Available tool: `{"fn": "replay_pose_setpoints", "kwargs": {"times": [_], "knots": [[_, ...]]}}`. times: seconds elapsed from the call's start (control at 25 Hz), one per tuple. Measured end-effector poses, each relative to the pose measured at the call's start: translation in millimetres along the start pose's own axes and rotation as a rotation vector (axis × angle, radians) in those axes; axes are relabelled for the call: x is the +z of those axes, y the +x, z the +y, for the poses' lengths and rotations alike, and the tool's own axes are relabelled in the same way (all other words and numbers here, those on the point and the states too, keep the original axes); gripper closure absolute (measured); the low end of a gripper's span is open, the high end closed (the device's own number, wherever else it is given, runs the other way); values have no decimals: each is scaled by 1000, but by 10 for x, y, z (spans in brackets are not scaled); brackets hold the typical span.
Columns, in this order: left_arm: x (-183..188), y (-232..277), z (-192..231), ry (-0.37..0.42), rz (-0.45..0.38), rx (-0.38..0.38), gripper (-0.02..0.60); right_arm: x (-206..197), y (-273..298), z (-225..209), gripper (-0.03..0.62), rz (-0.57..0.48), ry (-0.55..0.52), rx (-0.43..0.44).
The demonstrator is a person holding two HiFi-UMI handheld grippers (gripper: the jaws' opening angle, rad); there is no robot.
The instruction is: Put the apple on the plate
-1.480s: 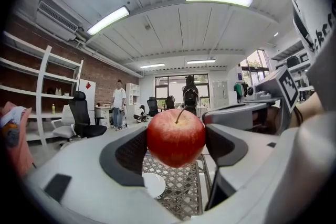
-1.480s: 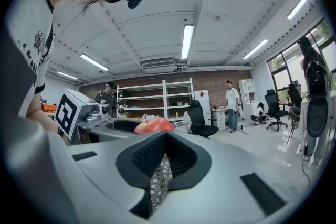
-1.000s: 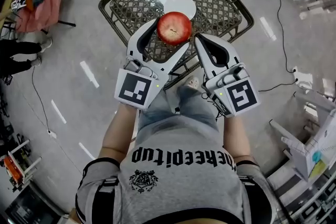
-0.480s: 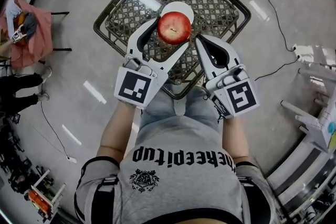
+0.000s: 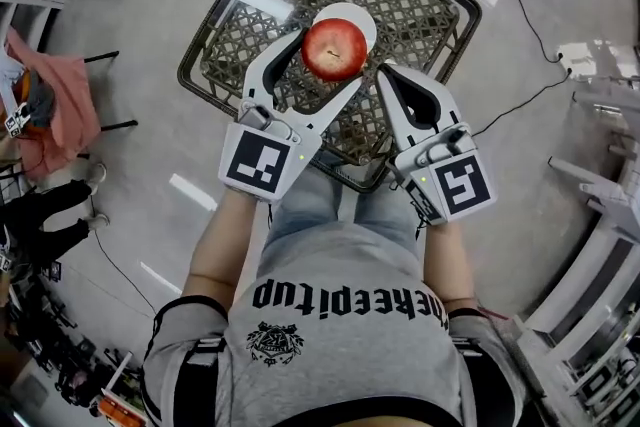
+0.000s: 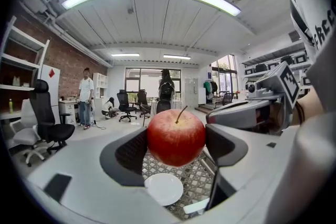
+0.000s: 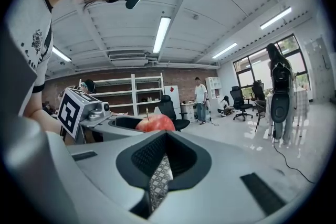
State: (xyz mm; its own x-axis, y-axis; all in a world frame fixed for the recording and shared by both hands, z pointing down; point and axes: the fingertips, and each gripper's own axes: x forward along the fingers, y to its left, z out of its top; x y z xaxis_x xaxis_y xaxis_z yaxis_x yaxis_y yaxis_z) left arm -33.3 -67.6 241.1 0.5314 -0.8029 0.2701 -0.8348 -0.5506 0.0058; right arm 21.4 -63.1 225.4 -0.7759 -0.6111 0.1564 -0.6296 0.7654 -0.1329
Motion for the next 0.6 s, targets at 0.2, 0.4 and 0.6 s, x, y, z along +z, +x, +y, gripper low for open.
{"fn": "replay_pose_setpoints", "kwargs": {"times": [0.2,0.4,0.6], "knots": [[-142,-20,63,19,3,-51,204,-117,59,45,582,-4,9,-59],[-207,-21,103,30,13,-97,204,-135,71,71,582,0,16,-109],[-417,99,195,18,22,-146,204,-276,191,13,582,12,16,-155]]}}
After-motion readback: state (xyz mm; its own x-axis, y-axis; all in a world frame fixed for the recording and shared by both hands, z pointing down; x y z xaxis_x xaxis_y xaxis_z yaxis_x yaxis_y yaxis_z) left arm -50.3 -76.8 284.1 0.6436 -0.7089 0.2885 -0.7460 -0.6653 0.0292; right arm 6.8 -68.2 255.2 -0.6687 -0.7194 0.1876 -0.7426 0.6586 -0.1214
